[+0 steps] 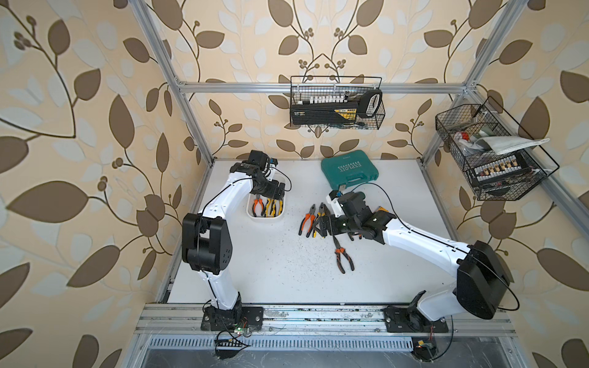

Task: Take the pliers out of the storage box
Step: Pick up the pliers from the storage box.

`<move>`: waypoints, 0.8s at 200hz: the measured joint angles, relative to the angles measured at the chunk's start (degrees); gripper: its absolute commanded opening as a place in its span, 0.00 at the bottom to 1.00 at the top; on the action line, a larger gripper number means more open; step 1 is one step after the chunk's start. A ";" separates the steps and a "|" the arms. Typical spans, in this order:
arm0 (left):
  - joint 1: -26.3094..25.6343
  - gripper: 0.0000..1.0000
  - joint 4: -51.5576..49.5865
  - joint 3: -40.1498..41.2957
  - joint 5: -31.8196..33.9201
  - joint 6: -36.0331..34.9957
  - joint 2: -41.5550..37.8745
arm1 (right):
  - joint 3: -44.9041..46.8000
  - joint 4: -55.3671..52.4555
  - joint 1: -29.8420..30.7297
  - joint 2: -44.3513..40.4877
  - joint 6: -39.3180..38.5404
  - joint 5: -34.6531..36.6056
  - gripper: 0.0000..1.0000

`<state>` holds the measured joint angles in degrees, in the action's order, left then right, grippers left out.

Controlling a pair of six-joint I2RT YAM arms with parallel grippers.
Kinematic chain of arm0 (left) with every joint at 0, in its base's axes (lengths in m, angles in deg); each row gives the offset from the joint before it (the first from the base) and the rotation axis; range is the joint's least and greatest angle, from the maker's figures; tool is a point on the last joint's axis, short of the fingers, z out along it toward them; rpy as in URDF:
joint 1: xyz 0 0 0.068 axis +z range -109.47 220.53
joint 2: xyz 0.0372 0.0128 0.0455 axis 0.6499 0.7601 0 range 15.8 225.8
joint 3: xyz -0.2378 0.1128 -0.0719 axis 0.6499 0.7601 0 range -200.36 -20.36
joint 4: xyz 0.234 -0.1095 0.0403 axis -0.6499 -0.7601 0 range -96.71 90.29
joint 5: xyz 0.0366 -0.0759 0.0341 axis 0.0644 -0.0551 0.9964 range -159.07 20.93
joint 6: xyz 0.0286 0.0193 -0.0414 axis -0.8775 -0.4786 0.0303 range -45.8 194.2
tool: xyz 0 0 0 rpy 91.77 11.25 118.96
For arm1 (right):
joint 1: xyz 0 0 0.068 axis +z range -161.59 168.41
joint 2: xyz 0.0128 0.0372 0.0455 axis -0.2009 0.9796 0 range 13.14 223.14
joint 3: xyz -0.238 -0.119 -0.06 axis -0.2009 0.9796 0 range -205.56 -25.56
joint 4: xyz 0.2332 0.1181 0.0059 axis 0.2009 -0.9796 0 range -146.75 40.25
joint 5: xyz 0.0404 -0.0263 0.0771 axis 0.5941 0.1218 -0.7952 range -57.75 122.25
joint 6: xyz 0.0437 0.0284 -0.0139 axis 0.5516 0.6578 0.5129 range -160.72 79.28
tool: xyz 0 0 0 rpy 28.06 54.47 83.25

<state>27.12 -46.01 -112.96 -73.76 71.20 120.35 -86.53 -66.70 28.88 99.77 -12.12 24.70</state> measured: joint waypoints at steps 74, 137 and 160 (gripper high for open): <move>-0.04 0.52 -5.95 -17.70 10.47 8.92 16.44 | -9.27 0.46 2.97 8.68 -2.29 -2.32 0.95; 0.00 0.45 -6.82 -22.86 10.62 11.06 25.49 | -14.29 0.24 2.97 12.96 -3.23 -3.06 0.96; 0.39 0.45 -7.02 -23.12 10.56 11.32 28.06 | -15.61 0.20 2.97 13.99 -3.43 -3.37 0.96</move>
<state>27.51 -53.03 -136.09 -63.20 82.52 148.41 -102.13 -66.50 31.85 113.75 -15.55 21.33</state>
